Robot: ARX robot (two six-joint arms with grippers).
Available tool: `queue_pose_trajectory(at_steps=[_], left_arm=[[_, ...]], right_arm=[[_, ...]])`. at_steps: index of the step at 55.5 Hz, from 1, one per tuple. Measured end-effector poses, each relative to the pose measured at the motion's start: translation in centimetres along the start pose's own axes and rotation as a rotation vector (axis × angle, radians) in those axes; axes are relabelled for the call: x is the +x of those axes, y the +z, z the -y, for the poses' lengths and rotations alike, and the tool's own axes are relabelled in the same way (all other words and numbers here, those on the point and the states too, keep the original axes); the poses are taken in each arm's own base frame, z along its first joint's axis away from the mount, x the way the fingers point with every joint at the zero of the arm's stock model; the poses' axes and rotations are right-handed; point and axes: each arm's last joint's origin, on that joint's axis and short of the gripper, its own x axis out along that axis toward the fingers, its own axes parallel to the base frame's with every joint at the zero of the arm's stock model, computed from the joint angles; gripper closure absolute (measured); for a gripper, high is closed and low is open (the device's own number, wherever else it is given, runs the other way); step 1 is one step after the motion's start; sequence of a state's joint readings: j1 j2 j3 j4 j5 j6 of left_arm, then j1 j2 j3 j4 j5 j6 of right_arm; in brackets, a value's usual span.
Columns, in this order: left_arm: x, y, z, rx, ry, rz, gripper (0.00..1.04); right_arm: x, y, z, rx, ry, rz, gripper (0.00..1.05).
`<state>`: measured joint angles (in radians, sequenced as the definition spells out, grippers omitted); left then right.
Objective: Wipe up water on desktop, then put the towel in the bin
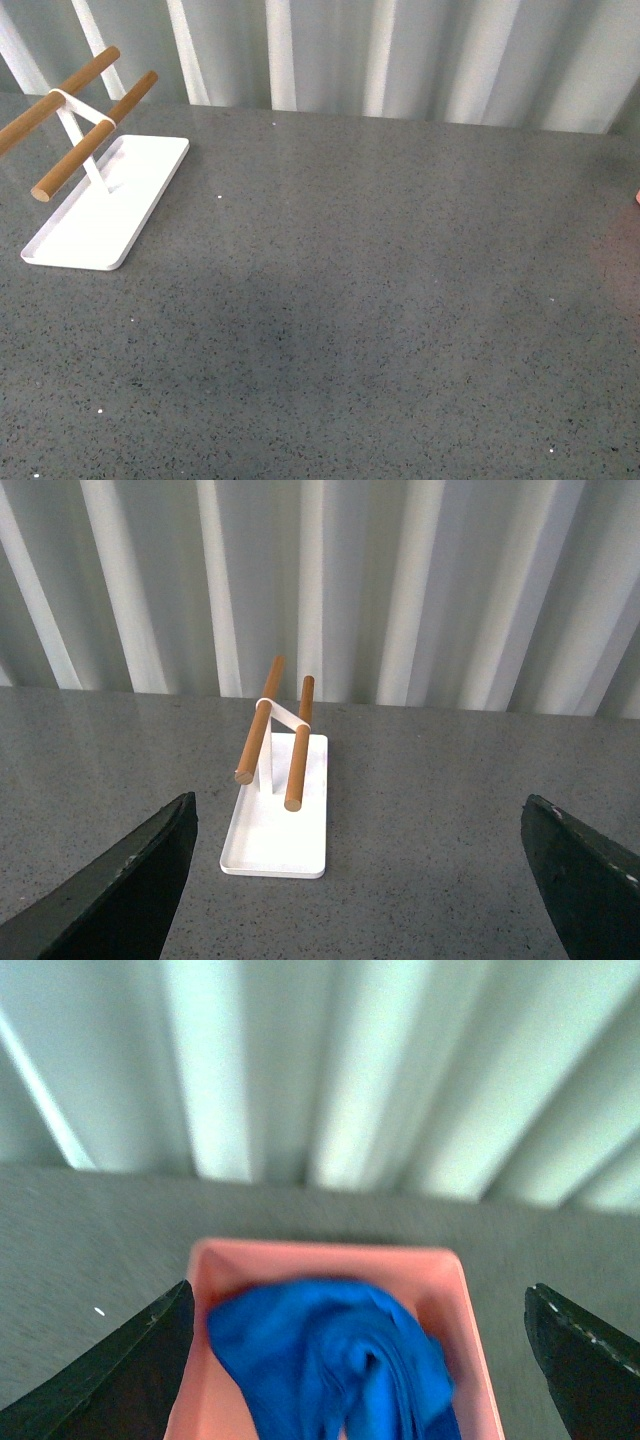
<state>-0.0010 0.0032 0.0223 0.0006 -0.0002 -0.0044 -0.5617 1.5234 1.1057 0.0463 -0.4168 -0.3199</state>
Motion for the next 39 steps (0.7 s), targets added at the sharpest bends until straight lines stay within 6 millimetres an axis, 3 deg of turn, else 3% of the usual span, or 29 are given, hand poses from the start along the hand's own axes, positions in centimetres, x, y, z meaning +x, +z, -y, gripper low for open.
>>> queue_pose_trajectory(at_steps=[4, 9, 14, 24, 31, 34, 39], left_arm=[[0.0, 0.0, 0.0, 0.0, 0.0, 0.0, 0.07], [0.0, 0.0, 0.0, 0.0, 0.0, 0.0, 0.07], [0.0, 0.0, 0.0, 0.0, 0.0, 0.0, 0.07], [0.0, 0.0, 0.0, 0.0, 0.0, 0.0, 0.07], [0.0, 0.0, 0.0, 0.0, 0.0, 0.0, 0.07], [0.0, 0.0, 0.0, 0.0, 0.0, 0.0, 0.07], [0.0, 0.0, 0.0, 0.0, 0.0, 0.0, 0.07]], right_arm=[[-3.5, 2.3, -2.7, -0.077, 0.097, 0.16, 0.07], [-6.4, 2.7, -5.0, -0.121, 0.197, 0.234, 0.07], [-9.2, 1.4, -7.5, -0.155, 0.28, 0.265, 0.07], [-10.6, -2.0, -9.4, -0.173, 0.324, 0.255, 0.08], [-11.9, -4.7, -11.3, -0.032, 0.085, 0.356, 0.29], [-12.5, -6.2, -12.2, 0.036, 0.067, 0.362, 0.38], [-13.0, -8.8, -13.7, 0.105, 0.073, 0.346, 0.62]])
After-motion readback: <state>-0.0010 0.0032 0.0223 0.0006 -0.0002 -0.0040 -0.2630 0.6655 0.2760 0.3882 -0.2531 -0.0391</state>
